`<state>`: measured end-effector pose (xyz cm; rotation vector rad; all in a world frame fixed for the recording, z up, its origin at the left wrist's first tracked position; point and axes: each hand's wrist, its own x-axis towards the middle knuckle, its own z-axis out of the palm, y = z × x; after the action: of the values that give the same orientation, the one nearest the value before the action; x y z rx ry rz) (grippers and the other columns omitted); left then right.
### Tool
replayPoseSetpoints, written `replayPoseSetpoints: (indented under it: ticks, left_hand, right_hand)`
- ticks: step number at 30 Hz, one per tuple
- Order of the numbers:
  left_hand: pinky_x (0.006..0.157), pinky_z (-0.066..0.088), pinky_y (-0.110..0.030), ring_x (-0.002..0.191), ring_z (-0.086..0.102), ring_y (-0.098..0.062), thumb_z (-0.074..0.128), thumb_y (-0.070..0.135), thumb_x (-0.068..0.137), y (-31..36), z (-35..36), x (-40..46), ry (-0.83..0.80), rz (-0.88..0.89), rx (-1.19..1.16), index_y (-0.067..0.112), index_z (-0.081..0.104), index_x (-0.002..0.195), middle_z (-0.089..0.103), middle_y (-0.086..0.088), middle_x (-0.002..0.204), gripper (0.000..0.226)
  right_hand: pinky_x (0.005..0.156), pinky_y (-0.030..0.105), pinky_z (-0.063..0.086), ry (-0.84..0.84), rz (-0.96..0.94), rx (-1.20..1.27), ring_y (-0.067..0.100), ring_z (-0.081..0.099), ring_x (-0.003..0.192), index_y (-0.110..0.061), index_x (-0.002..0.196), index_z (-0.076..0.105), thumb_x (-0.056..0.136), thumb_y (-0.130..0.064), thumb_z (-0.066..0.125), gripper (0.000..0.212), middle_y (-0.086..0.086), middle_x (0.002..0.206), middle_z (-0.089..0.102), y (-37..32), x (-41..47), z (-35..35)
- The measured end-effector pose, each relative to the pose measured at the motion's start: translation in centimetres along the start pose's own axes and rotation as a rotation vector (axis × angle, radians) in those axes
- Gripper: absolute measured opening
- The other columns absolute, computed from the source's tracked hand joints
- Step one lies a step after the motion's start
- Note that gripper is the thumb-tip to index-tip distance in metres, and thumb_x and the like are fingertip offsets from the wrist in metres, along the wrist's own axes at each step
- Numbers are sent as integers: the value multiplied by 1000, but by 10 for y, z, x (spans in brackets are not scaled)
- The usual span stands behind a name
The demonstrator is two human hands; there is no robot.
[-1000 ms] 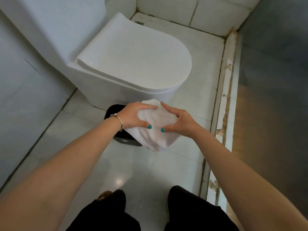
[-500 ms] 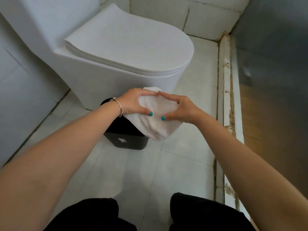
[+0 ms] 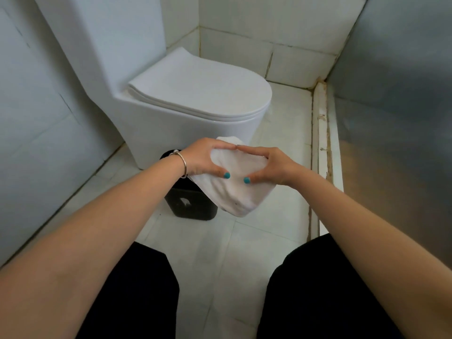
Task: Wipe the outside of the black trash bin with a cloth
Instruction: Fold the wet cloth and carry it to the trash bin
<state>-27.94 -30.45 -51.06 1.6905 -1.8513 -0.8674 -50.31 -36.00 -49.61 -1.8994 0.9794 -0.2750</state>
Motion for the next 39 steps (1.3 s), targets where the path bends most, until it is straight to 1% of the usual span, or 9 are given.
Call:
replayPoseSetpoints:
  ticks: [4,7,13,17,21,26,30,35,39]
  left_hand:
    - [94,34,-16,115,45,-2,87,25,65,18,0,-21,36,12,57,33,53,133,50,15,120,76]
    - [92,35,-17,114,45,-7,86,25,66,25,3,-40,68,16,63,36,50,135,50,8,122,79]
    - [101,36,-23,123,44,-13,87,28,65,25,2,-63,86,14,44,43,43,137,48,1,133,86]
    - [97,33,-17,124,43,-11,87,30,63,23,-1,-75,93,53,67,44,36,139,47,2,135,93]
    - [92,32,-14,115,43,-6,77,43,56,24,-8,-87,104,93,85,47,31,139,46,10,123,94]
    - [86,31,2,113,43,-3,85,21,69,24,-18,-84,68,151,35,49,30,136,44,19,118,91]
    - [88,32,1,113,46,-4,85,18,69,31,-16,-70,33,196,9,49,31,135,43,29,115,91]
    - [92,30,2,118,45,-2,84,17,69,38,-14,-61,-11,242,-44,47,31,137,46,17,124,91]
    - [89,28,4,116,45,-2,85,18,69,35,-13,-62,-51,263,-22,46,29,137,45,22,120,92]
  right_hand:
    - [99,32,49,25,-38,80,14,55,119,-39,132,56,67,-12,87,76,-8,131,57,-2,-20,8]
    - [102,34,46,21,-78,49,14,53,121,-40,132,56,65,-13,88,78,-8,133,56,-7,-31,16]
    - [101,29,45,35,-98,0,11,52,120,-39,134,55,67,-12,86,78,-10,131,55,-14,-46,23]
    - [100,26,44,26,-105,-22,10,51,122,-43,134,52,68,-14,86,80,-11,133,55,-19,-48,31]
    - [102,24,39,45,-118,-92,9,46,127,-50,138,43,70,-19,85,86,-13,137,51,-24,-51,42]
    - [102,23,39,91,-142,-153,6,47,126,-58,137,35,70,-21,84,90,-17,136,52,-28,-57,37]
    - [92,11,37,94,-124,-160,1,46,122,-57,142,26,72,-20,83,98,-22,135,48,-27,-62,30]
    - [96,23,46,127,-121,-117,5,50,119,-60,144,3,73,-23,83,113,-24,137,42,-21,-69,24]
    - [99,29,47,147,-92,-131,9,48,122,-64,140,-10,74,-21,82,121,-28,143,27,-14,-71,37]
